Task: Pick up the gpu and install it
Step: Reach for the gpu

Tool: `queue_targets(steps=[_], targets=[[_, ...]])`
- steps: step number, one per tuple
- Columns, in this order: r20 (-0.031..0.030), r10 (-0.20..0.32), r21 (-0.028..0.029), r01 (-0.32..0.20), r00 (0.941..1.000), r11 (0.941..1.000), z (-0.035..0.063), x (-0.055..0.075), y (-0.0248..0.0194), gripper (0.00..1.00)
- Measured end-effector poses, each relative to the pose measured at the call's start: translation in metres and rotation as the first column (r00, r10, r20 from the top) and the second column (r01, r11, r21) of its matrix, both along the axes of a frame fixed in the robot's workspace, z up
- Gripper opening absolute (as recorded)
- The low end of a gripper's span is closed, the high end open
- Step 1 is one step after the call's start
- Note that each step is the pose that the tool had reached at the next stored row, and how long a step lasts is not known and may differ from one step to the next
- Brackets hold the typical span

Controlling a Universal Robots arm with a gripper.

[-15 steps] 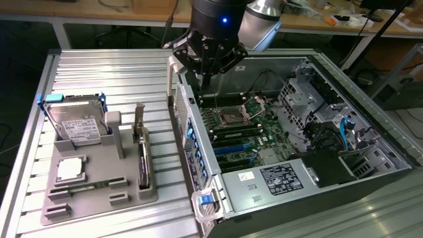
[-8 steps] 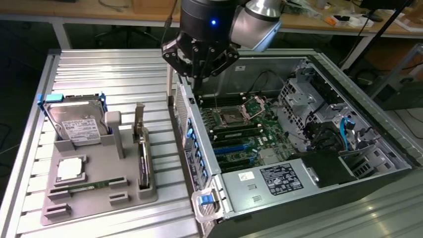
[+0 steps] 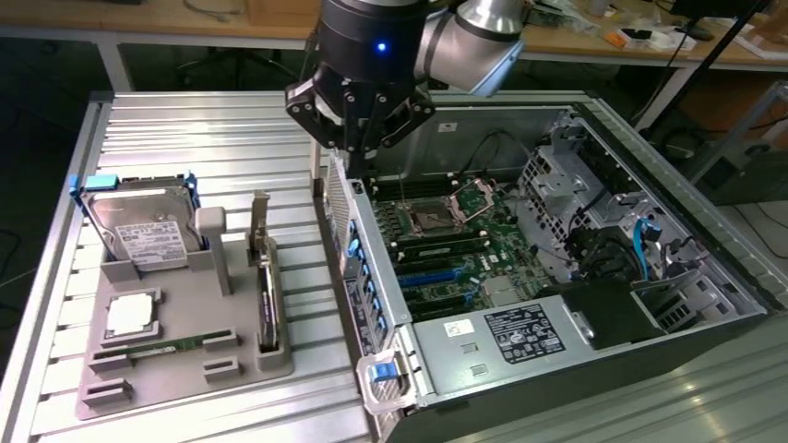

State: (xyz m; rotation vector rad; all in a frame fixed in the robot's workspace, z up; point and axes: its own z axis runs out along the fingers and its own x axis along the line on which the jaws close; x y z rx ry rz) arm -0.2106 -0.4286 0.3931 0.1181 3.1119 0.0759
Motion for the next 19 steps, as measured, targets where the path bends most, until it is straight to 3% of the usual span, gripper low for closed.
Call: queue_targets(steps=[19], targets=[[0.0007, 0.000, 0.0098, 0.000, 1.0000, 1.0000, 0.0000, -0.038, -0.0197, 0.11]])
